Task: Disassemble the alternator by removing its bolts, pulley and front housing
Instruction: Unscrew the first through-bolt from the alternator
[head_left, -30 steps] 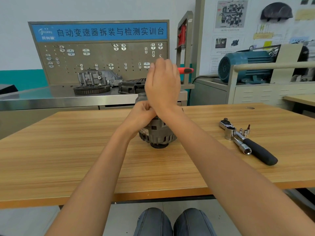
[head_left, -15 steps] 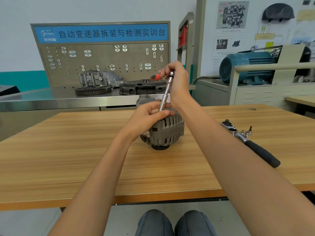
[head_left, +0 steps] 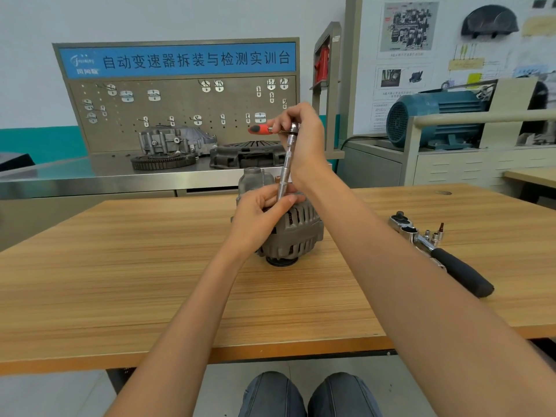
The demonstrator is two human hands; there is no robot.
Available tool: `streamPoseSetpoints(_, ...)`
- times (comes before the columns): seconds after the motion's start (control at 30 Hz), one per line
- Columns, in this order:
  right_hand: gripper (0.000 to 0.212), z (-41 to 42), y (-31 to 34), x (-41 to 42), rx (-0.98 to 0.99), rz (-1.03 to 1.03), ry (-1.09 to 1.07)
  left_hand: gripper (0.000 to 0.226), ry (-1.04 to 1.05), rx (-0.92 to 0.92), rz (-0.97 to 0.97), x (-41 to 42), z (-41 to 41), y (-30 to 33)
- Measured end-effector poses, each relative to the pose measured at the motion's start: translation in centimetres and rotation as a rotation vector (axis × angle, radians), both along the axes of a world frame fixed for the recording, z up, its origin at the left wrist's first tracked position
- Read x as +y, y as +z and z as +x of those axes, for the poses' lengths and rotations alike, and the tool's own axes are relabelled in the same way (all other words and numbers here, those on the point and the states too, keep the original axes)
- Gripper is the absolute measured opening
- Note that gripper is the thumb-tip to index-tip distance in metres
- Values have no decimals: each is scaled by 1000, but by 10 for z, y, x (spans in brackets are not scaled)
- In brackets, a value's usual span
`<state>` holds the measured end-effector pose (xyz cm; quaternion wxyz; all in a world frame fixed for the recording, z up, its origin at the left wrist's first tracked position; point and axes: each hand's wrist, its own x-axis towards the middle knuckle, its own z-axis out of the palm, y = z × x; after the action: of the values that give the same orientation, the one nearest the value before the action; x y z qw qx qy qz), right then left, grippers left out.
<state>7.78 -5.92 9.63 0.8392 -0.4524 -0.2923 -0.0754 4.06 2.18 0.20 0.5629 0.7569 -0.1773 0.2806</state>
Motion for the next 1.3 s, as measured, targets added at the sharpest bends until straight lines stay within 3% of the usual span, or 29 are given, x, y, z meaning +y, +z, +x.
streamPoseSetpoints(0.33,40,-17,5,10,-85,-165,15,13,49,-29,0,-3,-3,-3)
streamPoseSetpoints(0.5,40,-19,4,13,-137,-220,-4,29,24,3,-27,-1,-3,-3)
streamPoseSetpoints(0.63,40,-23,0,20,-181,-258,-2,16,25,48,-35,0,-5,-1)
streamPoseSetpoints(0.7,40,-24,-1,22,-200,-244,-38,21,25,52,-52,0,-6,0)
streamPoseSetpoints(0.87,34,-16,-6,21,-200,-189,-254,20,6,51,-69,-3,-7,1)
streamPoseSetpoints(1.0,33,-17,-15,23,-378,-318,-539,31,21,22,-80,-6,-10,3)
streamPoseSetpoints(1.13,8,-16,-22,21,-464,-461,-932,39,49,28,-84,-3,-6,0)
streamPoseSetpoints(1.2,10,-11,-25,19,-448,-581,-1119,39,46,16,-73,-4,-6,0)
streamPoseSetpoints(1.3,14,-6,-26,11,-388,-543,-1066,25,5,-4,-55,-6,-7,2)
